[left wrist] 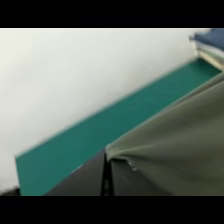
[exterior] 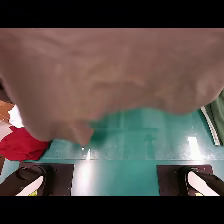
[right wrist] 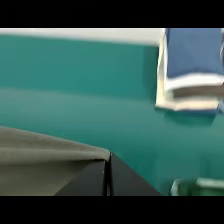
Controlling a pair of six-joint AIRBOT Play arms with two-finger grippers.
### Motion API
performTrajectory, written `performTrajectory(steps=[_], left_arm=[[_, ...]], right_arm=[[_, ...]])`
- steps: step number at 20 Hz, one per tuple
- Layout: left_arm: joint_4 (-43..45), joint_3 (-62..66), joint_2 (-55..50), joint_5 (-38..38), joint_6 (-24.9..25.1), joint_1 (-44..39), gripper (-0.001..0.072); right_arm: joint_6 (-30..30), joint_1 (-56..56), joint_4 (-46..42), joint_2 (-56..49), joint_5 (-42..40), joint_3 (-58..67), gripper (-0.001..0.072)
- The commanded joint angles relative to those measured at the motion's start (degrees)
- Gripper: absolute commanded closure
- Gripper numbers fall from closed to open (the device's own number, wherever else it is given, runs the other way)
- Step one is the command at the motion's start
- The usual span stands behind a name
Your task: Fold the shirts.
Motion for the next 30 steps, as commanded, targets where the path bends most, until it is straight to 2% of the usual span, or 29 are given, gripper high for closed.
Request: performTrajectory(steps=[1,5,10,13,14,15,16,17,18,20,23,24,27,30], left_arm=[[-1.38,-12.5,-4.2,-2.86,-0.35,-0.04,0.0681],[-1.64,-24.13,-15.72,-1.05,-0.37,-0.04,0.0681],[-1.84,-27.04,-31.39,12.85,-0.72,-0.04,0.068],[-1.55,-27.02,-35.78,18.49,-5.99,-0.04,0.0678],[-1.55,-26.99,-36.15,19.08,-7.02,-0.04,0.0554],[-1.55,-26.99,-36.28,19.39,-8.0,-0.04,0.0292],[-1.42,-26.97,-36.28,19.21,-9.01,-0.04,0.0146],[-0.83,-26.97,-36.26,19.04,-9.2,-0.04,0.0145],[0.2,-26.43,-36.26,17.88,-9.33,-0.02,0.0145],[2.54,-23.3,-35.85,11.78,-11.02,0.9,0.0146],[1.07,-21.07,-31.28,4.22,-12.76,7.1,0.0148],[-0.61,-21.35,-29.68,1.99,-13.03,9.79,0.0188],[-12.39,-28.68,-24.13,-3.58,-12.26,18.95,0.0205],[-21.75,-44.39,-18.86,-5.79,-8.74,26.05,0.0204]], right_arm=[[-0.02,1.64,0.59,-7.3,6.38,-7.54,0.07],[-2.36,4.72,0.57,-17.9,2.14,-18.16,0.0699],[-2.27,5.22,1.09,-29.22,-9.99,-23.06,0.0699],[-2.25,5.22,1.11,-33.4,-12.04,-23.02,0.0699],[-2.14,5.22,1.16,-34.1,-12.87,-23.02,0.0698],[-1.64,5.22,1.16,-34.51,-13.84,-23.02,0.0696],[-1.25,5.22,1.62,-34.62,-14.53,-23.02,0.0638],[-1.27,4.9,2.8,-34.62,-14.93,-22.86,0.043],[-1.29,4.39,3.89,-34.62,-14.49,-22.14,0.0323],[-1.49,3.02,6.19,-34.38,-10.16,-19.19,0.0324],[-4.55,-0.55,9.29,-30.25,-3.17,-18.8,0.0324],[-5.53,-1.79,10.71,-27.87,-2.47,-20.74,0.0325],[-9.33,-5.35,17.44,-18.99,-1.44,-31.19,0.0326],[-12.48,-7.58,22.51,-10.86,-1.64,-42.56,0.0326]])
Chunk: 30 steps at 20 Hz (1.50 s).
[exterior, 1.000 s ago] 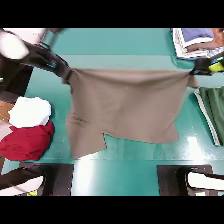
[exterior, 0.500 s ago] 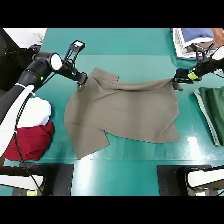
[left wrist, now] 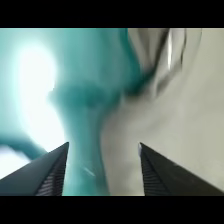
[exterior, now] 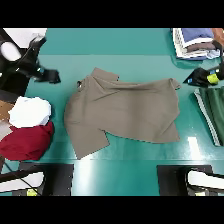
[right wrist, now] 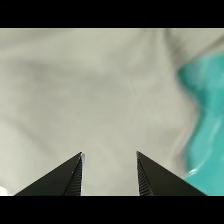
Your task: Fold the shirts.
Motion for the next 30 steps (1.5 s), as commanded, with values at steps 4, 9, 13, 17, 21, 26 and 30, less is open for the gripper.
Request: performTrajectory(steps=[4,9,13,17,21,26,30], left_arm=[[-11.13,-27.32,8.02,0.22,3.39,10.49,0.0204],[-16.2,-33.16,8.0,2.05,8.5,9.38,0.0204],[-15.63,-36.02,7.98,6.64,8.31,6.23,0.0204],[-15.91,-36.04,7.87,10.16,7.65,5.18,0.0206],[-16.06,-36.11,7.87,10.14,6.47,5.18,0.0208],[-16.2,-36.17,7.58,10.14,6.51,5.18,0.068],[-16.24,-32.3,8.07,6.62,6.64,5.18,0.0682]], right_arm=[[-3.56,-2.93,6.01,13.46,0.26,-17.57,0.0326],[-3.89,-2.93,6.93,16.98,0.37,-21.49,0.0326],[-3.87,-2.93,6.91,18.62,0.35,-21.51,0.0326],[-3.85,-2.93,6.82,20.76,0.33,-21.51,0.0326],[-3.82,-2.95,6.29,21.79,1.77,-21.53,0.0326],[-3.58,-3.48,6.27,21.66,2.69,-21.68,0.0326],[-1.9,-9.44,0.2,22.36,6.73,-24.35,0.0325]])
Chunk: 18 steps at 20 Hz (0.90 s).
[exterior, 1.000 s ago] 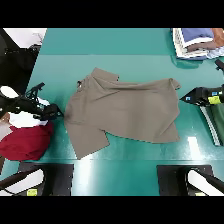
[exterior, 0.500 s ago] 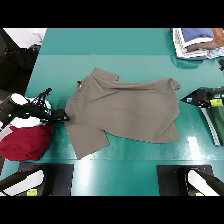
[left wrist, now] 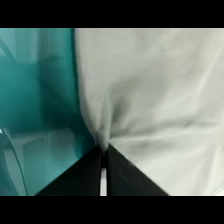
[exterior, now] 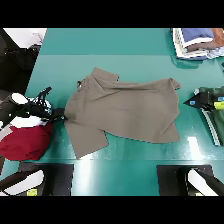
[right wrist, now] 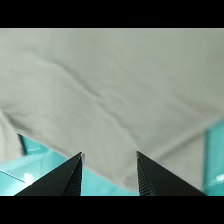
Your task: Fold the shirts.
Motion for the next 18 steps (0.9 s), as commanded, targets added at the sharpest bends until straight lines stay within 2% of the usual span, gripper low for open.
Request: performTrajectory(steps=[1,3,4,5,7,11,15,16,18], left_arm=[[-0.13,4.17,0.22,-4.07,0.42,-0.02,0.0682],[-0.52,7.08,0.22,-5.18,0.44,-0.02,0.0681],[-1.01,8.02,0.22,-5.14,0.44,-0.02,0.0682],[-1.46,8.61,0.22,-5.07,0.46,-0.02,0.0681],[-1.9,8.96,0.22,-4.63,1.03,-0.02,0.0681],[-1.9,8.96,0.22,-4.46,1.51,-0.02,0.0681],[-1.88,8.96,0.22,-4.46,1.53,-0.02,0.0681],[-1.88,8.96,0.22,-4.46,1.7,-0.02,0.0681],[-1.86,8.96,0.22,-4.5,1.9,-0.02,0.0681]], right_arm=[[0.98,-5.75,-7.06,1.53,3.26,-4.98,0.0326],[0.96,-10.49,-12.15,3.63,1.01,-13.49,0.0322],[0.96,-12.63,-13.25,3.89,0.0,-17.33,0.0298],[0.94,-14.43,-12.96,3.69,-1.09,-20.76,0.0252],[0.9,-16.44,-12.59,1.44,-2.69,-25.9,0.0252],[-2.67,-14.95,-8.46,-5.03,-6.1,-30.1,0.0253],[-2.67,-8.83,-5.16,-9.55,-9.97,-29.49,0.0265],[-2.62,-6.8,-5.2,-10.25,-10.51,-28.87,0.0274],[-2.62,-3.56,-5.2,-10.91,-11.28,-27.63,0.0425]])
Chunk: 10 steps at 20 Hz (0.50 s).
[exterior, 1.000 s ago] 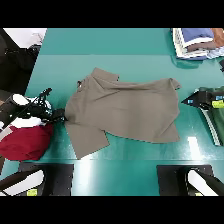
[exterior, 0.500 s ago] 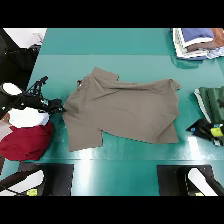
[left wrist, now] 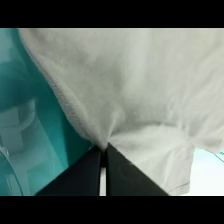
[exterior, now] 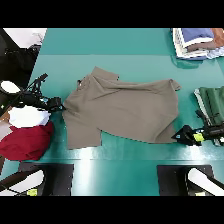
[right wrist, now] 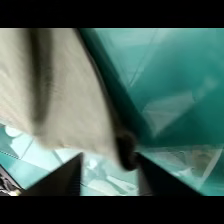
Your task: Fold the shirts.
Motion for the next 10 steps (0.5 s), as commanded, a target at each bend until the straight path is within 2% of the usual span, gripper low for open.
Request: performTrajectory(steps=[1,2,6,10], left_arm=[[0.02,0.07,0.04,0.0,0.31,-0.02,0.0682],[0.02,0.07,0.11,0.0,0.26,-0.02,0.0682],[0.7,3.08,8.13,2.95,-0.33,0.0,0.0682],[0.61,18.88,17.73,3.06,-0.33,0.0,0.0682]], right_arm=[[-0.31,5.66,0.5,-1.68,-3.17,1.42,0.0566],[-0.28,6.82,0.46,-1.11,-3.19,2.1,0.0697],[2.29,9.77,0.5,6.69,-3.32,9.73,0.0699],[7.74,9.73,0.63,16.06,-5.84,27.96,0.0698]])
